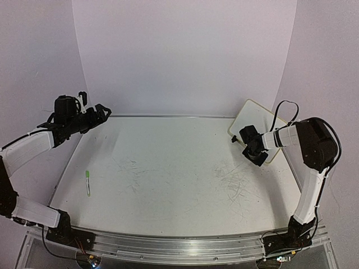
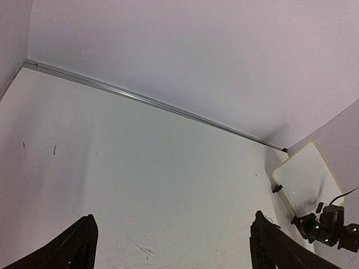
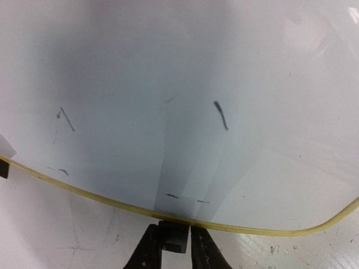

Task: Write a sentence on the whiteboard
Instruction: Move the whiteboard to the corner of the board.

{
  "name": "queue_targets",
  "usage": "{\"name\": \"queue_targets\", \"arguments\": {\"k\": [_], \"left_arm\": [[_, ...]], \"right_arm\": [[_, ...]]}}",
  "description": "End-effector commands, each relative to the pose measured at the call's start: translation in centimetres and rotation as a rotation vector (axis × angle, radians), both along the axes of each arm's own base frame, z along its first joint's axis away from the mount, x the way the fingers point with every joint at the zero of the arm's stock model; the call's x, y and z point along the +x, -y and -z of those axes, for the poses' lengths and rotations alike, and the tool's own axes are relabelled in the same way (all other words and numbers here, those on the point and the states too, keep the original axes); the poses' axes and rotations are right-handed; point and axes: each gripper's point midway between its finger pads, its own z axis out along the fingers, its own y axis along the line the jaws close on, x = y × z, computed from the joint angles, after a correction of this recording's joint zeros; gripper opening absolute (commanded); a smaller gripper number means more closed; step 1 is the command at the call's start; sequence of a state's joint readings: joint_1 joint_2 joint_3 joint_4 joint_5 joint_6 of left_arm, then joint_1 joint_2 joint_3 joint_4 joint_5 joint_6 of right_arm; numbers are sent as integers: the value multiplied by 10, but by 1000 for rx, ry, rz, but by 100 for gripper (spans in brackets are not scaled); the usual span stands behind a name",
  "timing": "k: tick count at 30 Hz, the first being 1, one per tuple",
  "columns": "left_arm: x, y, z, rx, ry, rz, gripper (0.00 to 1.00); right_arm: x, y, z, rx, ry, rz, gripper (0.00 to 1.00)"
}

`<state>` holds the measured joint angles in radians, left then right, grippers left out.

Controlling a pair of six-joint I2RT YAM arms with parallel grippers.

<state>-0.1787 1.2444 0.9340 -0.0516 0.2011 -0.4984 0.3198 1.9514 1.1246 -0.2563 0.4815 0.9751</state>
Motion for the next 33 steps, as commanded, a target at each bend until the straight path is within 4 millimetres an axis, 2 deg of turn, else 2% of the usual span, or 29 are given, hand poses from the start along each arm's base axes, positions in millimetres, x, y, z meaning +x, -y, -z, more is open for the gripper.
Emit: {"name": "queue_targets", "arguments": {"k": [1, 6, 9, 11, 16, 18, 22, 27, 33], "left_arm": [[5, 7, -14, -41, 28, 21, 95], [8, 10, -14, -62, 15, 26, 94], [10, 13, -14, -74, 9, 33, 93], [12, 15, -15, -78, 7, 36, 93], [14, 19, -18, -85, 9, 44, 93], [13, 19, -18, -80, 13, 44, 93], [10, 16, -17, -53, 25, 41, 93], [8, 12, -19, -14, 49, 34, 93], [6, 10, -17, 11, 54, 34, 94]], "right_arm": [[-7, 3, -10, -76, -1, -43, 16], [-14, 0, -5, -69, -5, -92, 7], [-15, -1, -7, -61, 6, -95, 9], [-12, -2, -7, -55, 9, -96, 18], [-3, -9, -10, 2, 35, -80, 58], [-2, -7, -8, 25, 39, -58, 60], [-1, 0, -2, 61, 36, -19, 52], [4, 8, -2, 54, 44, 8, 29], [7, 6, -6, 54, 40, -25, 9]]}}
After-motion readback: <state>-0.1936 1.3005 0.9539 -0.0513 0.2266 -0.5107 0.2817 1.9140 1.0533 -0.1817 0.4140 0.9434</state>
